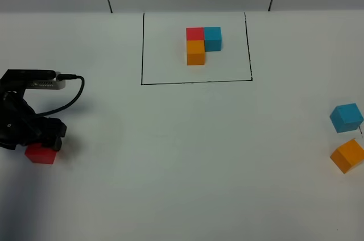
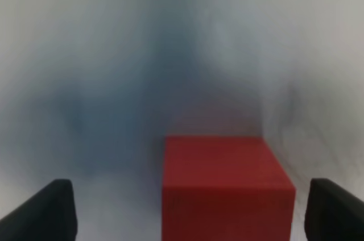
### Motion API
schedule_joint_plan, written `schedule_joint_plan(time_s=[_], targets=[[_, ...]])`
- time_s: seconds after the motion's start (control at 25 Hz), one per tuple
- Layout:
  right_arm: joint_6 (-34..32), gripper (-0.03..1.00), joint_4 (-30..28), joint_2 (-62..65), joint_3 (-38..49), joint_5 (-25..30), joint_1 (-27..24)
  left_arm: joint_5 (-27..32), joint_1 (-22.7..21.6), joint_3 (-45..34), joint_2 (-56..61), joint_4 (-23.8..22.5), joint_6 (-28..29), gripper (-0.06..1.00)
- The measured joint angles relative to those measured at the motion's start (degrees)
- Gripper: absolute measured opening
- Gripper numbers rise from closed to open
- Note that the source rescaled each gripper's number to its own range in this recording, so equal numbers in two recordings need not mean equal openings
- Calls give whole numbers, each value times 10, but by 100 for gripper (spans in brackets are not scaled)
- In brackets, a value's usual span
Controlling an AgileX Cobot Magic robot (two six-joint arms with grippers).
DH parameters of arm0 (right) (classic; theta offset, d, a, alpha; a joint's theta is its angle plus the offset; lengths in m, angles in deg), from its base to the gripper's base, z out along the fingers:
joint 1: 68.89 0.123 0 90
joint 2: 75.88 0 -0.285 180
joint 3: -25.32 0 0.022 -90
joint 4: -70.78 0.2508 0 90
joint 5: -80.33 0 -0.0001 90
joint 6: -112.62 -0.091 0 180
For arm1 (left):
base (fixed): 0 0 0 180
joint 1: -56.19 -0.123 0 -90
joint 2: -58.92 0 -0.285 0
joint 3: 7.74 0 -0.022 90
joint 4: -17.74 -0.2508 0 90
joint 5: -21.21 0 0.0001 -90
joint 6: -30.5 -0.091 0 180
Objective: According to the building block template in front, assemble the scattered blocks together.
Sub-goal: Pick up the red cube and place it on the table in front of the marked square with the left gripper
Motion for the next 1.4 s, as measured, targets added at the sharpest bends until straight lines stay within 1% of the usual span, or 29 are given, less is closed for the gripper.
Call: schedule_joint_plan(time_s=[0.12,0.32,0.4,0.44,0.48,0.52,0.6,0.64,0.72,0.8,0.84,0.92,1.0,1.12,1.24,1.32,1.4], targets=[[0,0,0,0,0,0,0,-1,0,0,-18,0,0,78],[0,0,0,0,0,0,0,-10,0,0,-32,0,0,78],[0,0,0,0,0,0,0,-15,0,0,-32,0,0,73],[0,0,0,0,0,0,0,-17,0,0,-32,0,0,69],[0,0,0,0,0,0,0,-19,0,0,-33,0,0,61],[0,0,0,0,0,0,0,-23,0,0,-33,0,0,50],[0,0,0,0,0,0,0,-33,0,0,-33,0,0,21],[0,0,0,0,0,0,0,-37,0,1,-33,0,0,0],[0,0,0,0,0,0,0,-36,0,10,-33,0,-3,0],[0,0,0,0,0,0,0,-28,11,33,-33,-4,-22,0],[0,0,0,0,0,0,0,-23,23,49,-30,-5,-38,0],[0,0,0,0,0,0,0,-10,55,85,-27,-3,-97,0],[0,0,0,0,0,0,0,15,95,129,-26,5,-171,0],[0,0,0,0,0,0,0,60,164,184,-32,31,-312,0],[0,0,0,0,0,0,0,95,222,230,-52,53,-416,0],[0,0,0,0,0,0,0,112,253,259,-70,56,-447,0],[0,0,0,0,0,0,0,120,278,284,-94,53,-459,0]])
